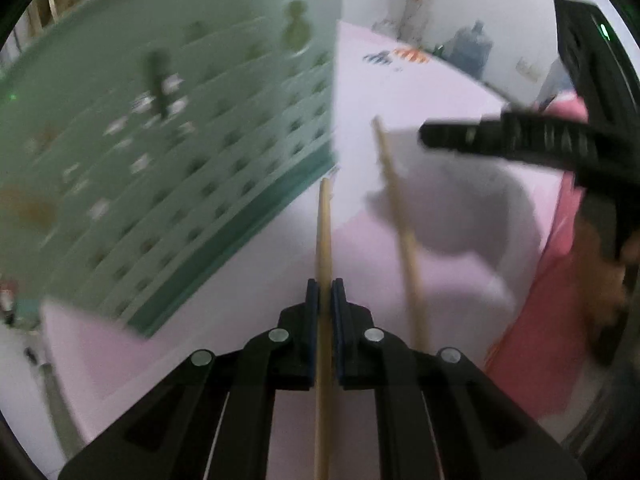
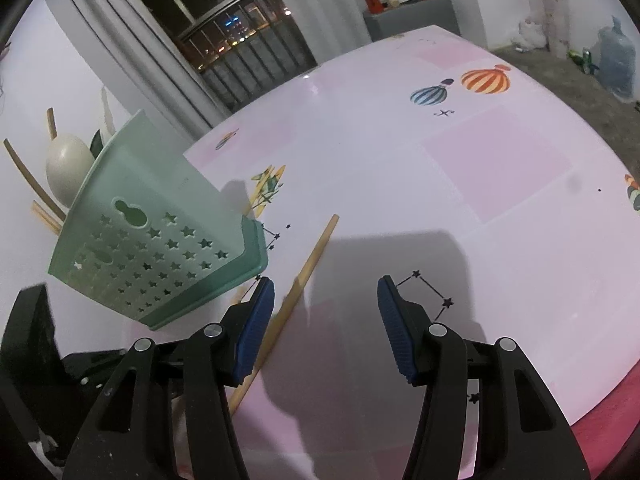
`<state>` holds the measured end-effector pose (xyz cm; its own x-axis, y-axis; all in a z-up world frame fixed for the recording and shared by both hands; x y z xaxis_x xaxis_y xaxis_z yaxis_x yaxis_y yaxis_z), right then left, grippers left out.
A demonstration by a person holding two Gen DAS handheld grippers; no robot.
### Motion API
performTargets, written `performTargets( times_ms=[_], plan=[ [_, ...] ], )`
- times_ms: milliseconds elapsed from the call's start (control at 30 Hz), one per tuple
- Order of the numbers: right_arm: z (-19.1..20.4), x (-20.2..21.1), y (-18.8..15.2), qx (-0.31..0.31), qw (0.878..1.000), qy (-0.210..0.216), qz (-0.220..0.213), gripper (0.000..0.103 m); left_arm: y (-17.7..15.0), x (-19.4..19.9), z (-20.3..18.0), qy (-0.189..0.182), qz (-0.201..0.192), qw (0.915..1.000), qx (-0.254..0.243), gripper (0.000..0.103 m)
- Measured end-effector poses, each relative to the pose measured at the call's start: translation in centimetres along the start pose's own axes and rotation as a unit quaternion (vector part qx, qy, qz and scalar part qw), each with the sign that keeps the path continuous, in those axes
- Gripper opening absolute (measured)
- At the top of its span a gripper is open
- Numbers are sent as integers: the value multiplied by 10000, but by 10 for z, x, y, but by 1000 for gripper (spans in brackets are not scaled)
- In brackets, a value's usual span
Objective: Organize utensils
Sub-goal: 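Grasp one wooden chopstick with the left gripper and lift it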
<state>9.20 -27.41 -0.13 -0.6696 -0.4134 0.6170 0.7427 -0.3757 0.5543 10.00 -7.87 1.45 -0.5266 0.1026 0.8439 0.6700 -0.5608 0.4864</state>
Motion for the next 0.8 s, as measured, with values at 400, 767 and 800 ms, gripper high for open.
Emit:
performTargets(
  times_ms=[400,767,800],
  plan=[
    [2,-7,1,22,9998,144,152,53,32,-15,-7,-166,-233,9987,418,14],
    [29,-42,9,908,9927,-505,606,53,2,5,3,-399,-422,9974,437,6],
    [37,-50,10,1195,9870,-803,721,53,1,10,3,-421,-473,9972,398,6]
  ],
)
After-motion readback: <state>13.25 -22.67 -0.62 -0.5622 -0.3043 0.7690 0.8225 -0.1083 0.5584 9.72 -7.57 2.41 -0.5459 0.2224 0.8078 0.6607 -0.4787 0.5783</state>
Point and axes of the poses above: each gripper's, at about its wrist camera, not at the fingertips, and x roughly against the way its jaws point, z to its left, y to its top, the point moved 1 cm from there along -x, roughly the way its jaws point, and after that the axes turned 12 degrees about y, right-handed, at the moved point
